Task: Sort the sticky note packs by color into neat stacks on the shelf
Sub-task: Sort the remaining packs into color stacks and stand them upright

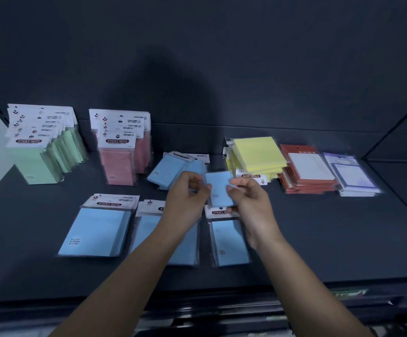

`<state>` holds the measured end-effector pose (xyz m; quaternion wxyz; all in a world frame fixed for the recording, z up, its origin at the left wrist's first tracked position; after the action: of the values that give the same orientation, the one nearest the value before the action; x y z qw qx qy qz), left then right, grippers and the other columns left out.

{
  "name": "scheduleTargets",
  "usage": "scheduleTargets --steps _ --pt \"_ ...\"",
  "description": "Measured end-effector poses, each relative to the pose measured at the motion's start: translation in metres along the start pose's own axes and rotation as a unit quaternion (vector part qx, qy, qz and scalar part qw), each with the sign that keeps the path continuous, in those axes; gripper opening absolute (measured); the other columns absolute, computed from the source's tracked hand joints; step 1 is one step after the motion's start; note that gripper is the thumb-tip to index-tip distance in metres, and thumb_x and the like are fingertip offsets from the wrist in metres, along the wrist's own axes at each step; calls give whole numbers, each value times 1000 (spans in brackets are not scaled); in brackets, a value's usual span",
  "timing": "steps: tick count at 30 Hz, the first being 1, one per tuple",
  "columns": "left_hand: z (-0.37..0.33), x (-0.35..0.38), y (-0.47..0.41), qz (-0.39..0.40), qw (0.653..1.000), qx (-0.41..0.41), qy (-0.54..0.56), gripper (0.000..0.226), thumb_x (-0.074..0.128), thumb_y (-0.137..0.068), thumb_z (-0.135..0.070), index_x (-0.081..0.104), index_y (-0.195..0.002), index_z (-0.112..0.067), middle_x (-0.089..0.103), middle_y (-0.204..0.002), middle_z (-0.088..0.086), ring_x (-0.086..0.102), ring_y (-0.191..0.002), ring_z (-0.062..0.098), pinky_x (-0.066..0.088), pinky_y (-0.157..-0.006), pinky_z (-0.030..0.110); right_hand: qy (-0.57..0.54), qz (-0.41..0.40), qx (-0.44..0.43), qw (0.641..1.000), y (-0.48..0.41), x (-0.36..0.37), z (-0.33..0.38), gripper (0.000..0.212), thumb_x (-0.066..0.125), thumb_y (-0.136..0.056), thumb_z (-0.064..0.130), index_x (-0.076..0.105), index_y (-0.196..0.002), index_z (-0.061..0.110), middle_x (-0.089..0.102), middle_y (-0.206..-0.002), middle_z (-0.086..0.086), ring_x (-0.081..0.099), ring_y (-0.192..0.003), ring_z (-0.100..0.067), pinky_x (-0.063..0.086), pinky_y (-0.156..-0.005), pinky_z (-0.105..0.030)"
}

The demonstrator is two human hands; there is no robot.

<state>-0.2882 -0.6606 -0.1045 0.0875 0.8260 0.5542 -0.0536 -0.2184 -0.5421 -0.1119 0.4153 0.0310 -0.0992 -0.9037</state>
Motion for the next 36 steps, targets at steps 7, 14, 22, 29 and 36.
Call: scheduleTargets --steps 7,14,22,29,36 --pt "21 4 47 25 936 159 -312 36 50 -77 -44 59 -104 -23 60 -85 -8 46 -99 15 30 -86 27 213 64 -56 973 44 -27 -22 28 60 -88 14 52 -114 22 57 -62 -6 51 -56 -13 45 -57 -30" --pt "29 17 50 -1 869 228 -439 40 41 -79 -43 65 -96 -17 63 -91 1 46 -101 21 32 -86 33 384 2 -169 908 43 -23 -20 50 55 -92 22 35 -137 24 42 -104 7 44 -86 -6 33 -73 -19" --pt "16 -15 21 -81 879 227 -411 44 41 -84 -48 62 -102 -14 56 -116 10 44 -113 28 39 -92 44 497 -19 -194 845 34 -14 -1 39 47 -95 33 45 -130 17 46 -116 -1 49 -106 -20 39 -80 -29" --pt "23 -52 -38 -78 898 104 -420 55 60 -86 -35 42 -128 -5 55 -118 17 48 -109 36 40 -87 42 101 162 36 981 2 56 4 29 56 -92 20 57 -120 12 64 -114 -8 60 -106 -17 46 -92 -24" --pt "17 -58 -40 -106 930 120 -330 62 76 -70 -35 52 -119 -6 59 -108 14 54 -101 31 36 -75 29 -25 127 99 987 -13 73 -12 28 55 -91 13 55 -118 4 64 -108 -14 62 -101 -22 49 -84 -24"
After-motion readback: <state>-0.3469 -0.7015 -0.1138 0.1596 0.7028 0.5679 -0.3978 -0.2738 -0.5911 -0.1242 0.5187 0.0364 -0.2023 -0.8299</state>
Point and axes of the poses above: each hand's wrist, its own y-axis away from the middle knuckle, its own x-axis out of the palm, z = x × y, the point moved 5 cm from there along -y, towards the middle knuckle
